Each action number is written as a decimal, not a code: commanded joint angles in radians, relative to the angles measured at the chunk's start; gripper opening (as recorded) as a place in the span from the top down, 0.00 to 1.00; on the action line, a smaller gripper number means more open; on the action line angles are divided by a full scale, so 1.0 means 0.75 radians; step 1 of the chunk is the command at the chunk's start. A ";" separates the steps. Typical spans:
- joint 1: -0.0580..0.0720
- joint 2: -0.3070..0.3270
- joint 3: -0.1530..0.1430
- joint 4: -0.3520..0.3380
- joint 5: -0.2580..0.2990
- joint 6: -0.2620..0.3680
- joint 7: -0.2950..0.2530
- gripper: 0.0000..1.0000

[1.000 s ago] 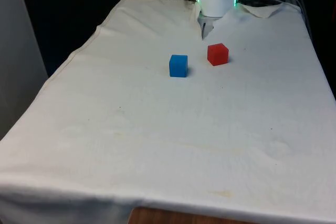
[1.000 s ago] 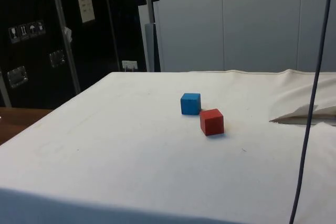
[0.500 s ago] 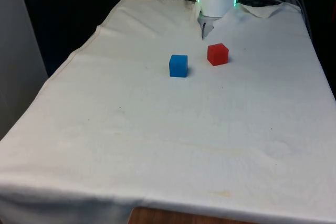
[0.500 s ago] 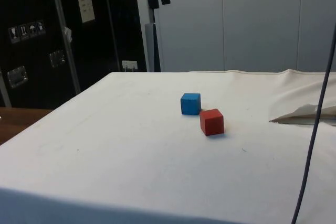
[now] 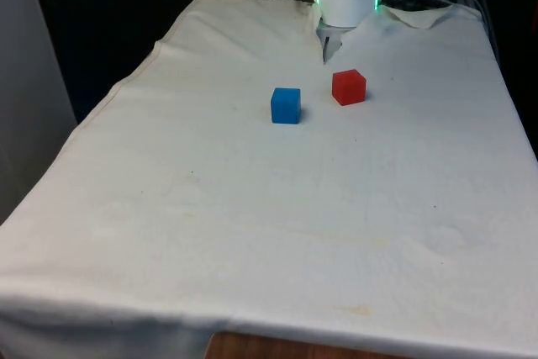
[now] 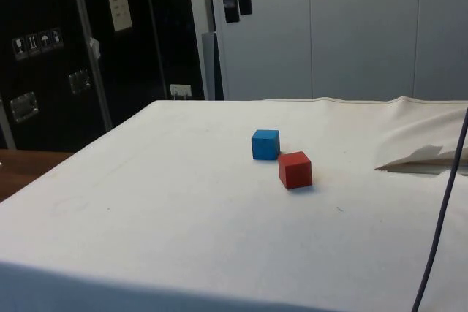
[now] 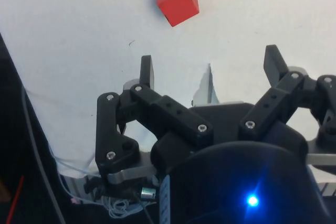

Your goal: Stack the two cubes.

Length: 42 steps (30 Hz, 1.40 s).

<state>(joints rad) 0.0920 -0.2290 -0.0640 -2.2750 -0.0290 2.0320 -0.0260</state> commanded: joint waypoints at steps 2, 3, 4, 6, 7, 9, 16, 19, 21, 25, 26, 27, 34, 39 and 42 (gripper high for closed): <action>-0.001 -0.012 0.005 -0.029 -0.009 0.032 0.008 0.00; -0.001 -0.015 0.007 -0.039 -0.008 0.040 0.008 0.00; 0.000 -0.017 0.007 -0.048 -0.007 0.048 0.007 0.00; 0.000 -0.020 0.008 -0.065 -0.005 0.063 0.007 0.00; 0.000 -0.023 0.008 -0.075 -0.005 0.072 0.007 0.00; 0.000 -0.027 0.009 -0.093 -0.004 0.091 0.007 0.00; 0.000 -0.048 0.008 -0.188 -0.004 0.183 0.004 0.00; 0.000 -0.045 0.007 -0.200 0.000 0.189 0.000 0.00; -0.001 -0.061 0.009 -0.236 -0.007 0.232 0.004 0.00; -0.003 -0.076 0.009 -0.291 -0.011 0.288 0.004 0.00; -0.003 -0.077 0.011 -0.303 -0.012 0.300 0.004 0.00; 0.000 -0.068 0.007 -0.289 0.000 0.281 -0.003 0.00; -0.004 -0.096 0.011 -0.384 -0.015 0.385 -0.004 0.00; -0.004 -0.103 0.011 -0.420 -0.015 0.421 -0.012 0.00; -0.003 -0.105 0.009 -0.452 -0.012 0.456 -0.025 0.00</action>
<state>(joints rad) 0.0920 -0.3030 -0.0590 -2.6050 -0.0300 2.3600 -0.0470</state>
